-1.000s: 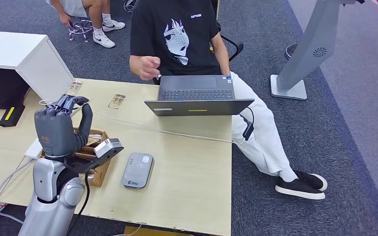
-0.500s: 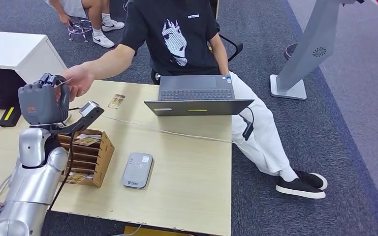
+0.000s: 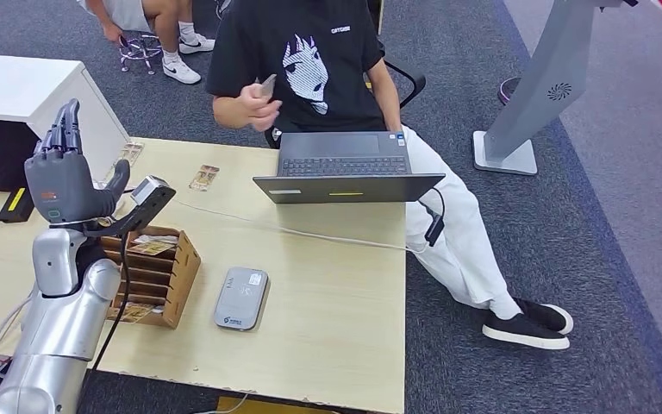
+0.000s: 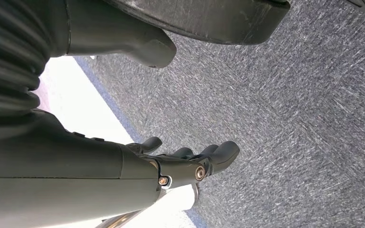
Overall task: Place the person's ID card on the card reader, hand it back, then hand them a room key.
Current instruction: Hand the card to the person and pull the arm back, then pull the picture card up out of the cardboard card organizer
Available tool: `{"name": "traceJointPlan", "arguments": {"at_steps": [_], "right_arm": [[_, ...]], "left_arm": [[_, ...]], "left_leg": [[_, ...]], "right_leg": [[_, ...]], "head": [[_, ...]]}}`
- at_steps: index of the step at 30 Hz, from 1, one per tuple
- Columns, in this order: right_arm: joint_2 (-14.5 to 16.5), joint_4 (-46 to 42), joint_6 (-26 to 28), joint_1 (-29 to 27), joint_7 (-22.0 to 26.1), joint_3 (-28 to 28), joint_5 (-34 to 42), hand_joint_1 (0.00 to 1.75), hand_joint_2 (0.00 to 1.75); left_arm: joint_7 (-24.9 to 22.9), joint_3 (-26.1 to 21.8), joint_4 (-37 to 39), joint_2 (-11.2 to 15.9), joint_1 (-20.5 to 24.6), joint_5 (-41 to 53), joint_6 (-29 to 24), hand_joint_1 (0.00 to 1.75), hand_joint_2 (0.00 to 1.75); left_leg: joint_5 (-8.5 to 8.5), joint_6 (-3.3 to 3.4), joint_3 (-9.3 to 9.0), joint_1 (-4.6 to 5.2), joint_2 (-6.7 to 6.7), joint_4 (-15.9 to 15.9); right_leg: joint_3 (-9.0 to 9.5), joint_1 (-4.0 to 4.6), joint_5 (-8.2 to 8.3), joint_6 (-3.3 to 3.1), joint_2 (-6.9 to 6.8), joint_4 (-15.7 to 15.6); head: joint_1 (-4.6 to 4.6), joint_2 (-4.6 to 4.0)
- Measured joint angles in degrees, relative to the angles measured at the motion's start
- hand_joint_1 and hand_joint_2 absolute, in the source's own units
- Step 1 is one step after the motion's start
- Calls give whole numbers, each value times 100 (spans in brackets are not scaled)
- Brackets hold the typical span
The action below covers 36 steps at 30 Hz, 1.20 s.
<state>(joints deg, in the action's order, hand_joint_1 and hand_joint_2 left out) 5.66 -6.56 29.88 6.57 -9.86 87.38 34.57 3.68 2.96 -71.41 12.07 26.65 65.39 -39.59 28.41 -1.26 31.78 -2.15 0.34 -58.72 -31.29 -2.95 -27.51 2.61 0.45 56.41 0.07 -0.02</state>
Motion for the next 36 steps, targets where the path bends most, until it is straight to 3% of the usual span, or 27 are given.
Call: {"name": "traceJointPlan", "arguments": {"at_steps": [9,19,26,31,36], "right_arm": [[0,0,-1,-1,-2,-1,-17,0,175],[15,-2,97,-8,-92,-2,93,0,175],[17,-2,102,-15,-83,-3,119,0,175],[9,5,21,-32,24,-6,199,0,175],[-4,31,-44,-56,105,-10,319,0,175]], "left_arm": [[394,-17,-436,-143,-162,-663,103,0,175],[902,542,-1873,-265,-612,-2344,1554,0,175],[927,849,-2573,-235,-758,-2701,1965,0,175],[942,1064,-2942,44,-825,-3035,3027,0,175],[748,1236,-3235,613,-1101,-2506,3638,0,175]], "left_leg": [[0,0,-1,0,0,0],[1,0,0,0,0,0],[1,1,0,0,0,0],[1,1,0,0,2,0],[3,-1,2,0,4,2]], "right_leg": [[-1,0,0,0,0,0],[-2,0,0,0,0,-2],[-2,0,0,0,-1,-1],[-1,0,0,0,1,-1],[-2,0,-2,0,3,0]], "head": [[0,0],[0,0],[-1,0],[0,0],[-1,0]]}}
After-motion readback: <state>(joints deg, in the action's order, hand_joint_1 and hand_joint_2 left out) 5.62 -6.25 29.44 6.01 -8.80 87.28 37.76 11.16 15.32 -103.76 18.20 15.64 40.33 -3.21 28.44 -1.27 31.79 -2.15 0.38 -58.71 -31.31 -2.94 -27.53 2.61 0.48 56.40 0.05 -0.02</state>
